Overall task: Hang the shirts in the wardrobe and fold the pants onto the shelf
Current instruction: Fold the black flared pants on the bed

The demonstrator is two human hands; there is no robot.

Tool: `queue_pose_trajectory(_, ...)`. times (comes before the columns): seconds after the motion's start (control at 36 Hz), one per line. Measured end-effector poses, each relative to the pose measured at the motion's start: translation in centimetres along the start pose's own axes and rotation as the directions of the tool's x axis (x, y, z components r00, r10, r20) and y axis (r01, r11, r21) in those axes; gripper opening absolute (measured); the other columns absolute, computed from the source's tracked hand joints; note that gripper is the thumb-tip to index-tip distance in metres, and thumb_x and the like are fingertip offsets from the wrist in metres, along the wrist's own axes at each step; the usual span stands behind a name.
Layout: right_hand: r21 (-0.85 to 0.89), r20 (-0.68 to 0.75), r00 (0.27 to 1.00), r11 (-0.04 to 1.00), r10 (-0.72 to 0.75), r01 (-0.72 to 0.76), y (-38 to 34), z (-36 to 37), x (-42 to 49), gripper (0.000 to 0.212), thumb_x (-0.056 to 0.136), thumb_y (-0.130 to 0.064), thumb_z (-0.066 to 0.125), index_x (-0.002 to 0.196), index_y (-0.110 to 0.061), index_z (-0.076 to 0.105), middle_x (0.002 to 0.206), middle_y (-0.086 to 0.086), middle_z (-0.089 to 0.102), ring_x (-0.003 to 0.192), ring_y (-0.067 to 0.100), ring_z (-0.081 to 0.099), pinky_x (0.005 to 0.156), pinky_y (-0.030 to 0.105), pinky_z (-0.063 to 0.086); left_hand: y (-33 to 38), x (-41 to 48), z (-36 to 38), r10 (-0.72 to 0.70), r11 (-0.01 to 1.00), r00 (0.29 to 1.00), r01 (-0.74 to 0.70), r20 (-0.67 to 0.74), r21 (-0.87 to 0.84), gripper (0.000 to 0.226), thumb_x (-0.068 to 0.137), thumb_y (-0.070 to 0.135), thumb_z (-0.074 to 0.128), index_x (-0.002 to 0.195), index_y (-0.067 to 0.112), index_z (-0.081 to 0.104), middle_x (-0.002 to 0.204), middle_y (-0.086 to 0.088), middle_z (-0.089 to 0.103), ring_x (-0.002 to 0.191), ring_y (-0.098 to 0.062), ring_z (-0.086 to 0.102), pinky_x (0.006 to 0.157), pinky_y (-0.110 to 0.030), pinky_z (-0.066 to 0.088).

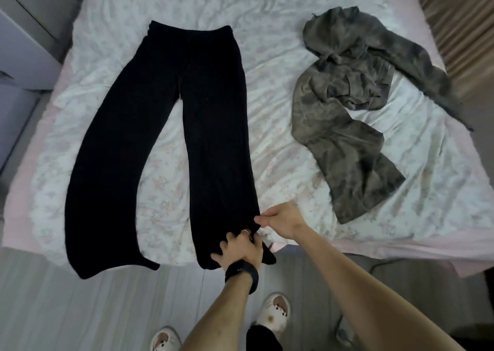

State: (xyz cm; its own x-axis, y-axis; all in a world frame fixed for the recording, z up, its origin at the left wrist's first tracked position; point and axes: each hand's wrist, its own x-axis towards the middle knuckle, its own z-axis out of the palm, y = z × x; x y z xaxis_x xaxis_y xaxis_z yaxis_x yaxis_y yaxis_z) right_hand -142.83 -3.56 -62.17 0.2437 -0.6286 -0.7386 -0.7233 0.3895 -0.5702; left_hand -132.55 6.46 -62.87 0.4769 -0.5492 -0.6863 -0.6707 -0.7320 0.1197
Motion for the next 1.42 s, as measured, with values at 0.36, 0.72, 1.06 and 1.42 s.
queue_pose_trajectory(0.36,-0.309,-0.209,0.973,0.951,-0.094,0.026,-6.1,1.0,-1.1,0.044,0.090,-0.065,0.056,0.089,-0.021,0.056,0.075,-0.005,0.063,0.075,0.017,0.063,0.060,0.032,0.048,-3.9,-3.3,-3.1,0.063,0.946,0.996,-0.078,-0.059,-0.314,0.032,0.091,0.032,0.053,0.118,0.018,0.044,0.102,-0.005,0.066,0.092,-0.031,0.065,0.079,-0.043,0.057)
queue_pose_trajectory(0.72,-0.096,-0.125,0.991,0.994,-0.057,0.045,-11.5,2.2,3.6,0.053,0.092,-0.053,0.063,0.122,-0.009,0.064,0.078,0.001,0.072,0.076,0.018,0.073,0.061,0.034,0.063,-8.9,-4.4,-3.5,0.220,0.922,0.950,-0.277,-0.224,-0.272,0.038,0.106,0.042,0.032,0.131,0.015,0.044,0.108,-0.007,0.064,0.095,-0.032,0.065,0.073,-0.039,0.052)
queue_pose_trajectory(1.06,-0.354,-0.252,0.960,0.935,-0.123,0.027,-17.5,5.9,1.4,0.031,0.084,-0.030,0.052,0.106,-0.009,0.059,0.078,0.011,0.071,0.068,0.028,0.068,0.056,0.029,0.050,-16.7,-5.9,-6.5,0.302,0.943,0.904,-0.329,-0.303,-0.042,0.033,0.104,0.037,0.042,0.132,0.021,0.050,0.113,-0.003,0.059,0.092,-0.031,0.064,0.067,-0.040,0.048)
queue_pose_trajectory(1.42,0.133,-0.206,0.962,0.969,-0.178,0.208,-25.2,15.5,0.9,0.014,0.094,-0.023,0.067,0.090,-0.013,0.058,0.078,0.004,0.071,0.054,0.018,0.072,0.050,0.025,0.060,-34.6,-1.5,-10.2,-0.192,0.894,0.973,0.119,-0.128,-0.431,0.023,0.100,0.045,0.050,0.106,0.026,0.063,0.097,0.000,0.071,0.091,-0.025,0.066,0.080,-0.038,0.055)
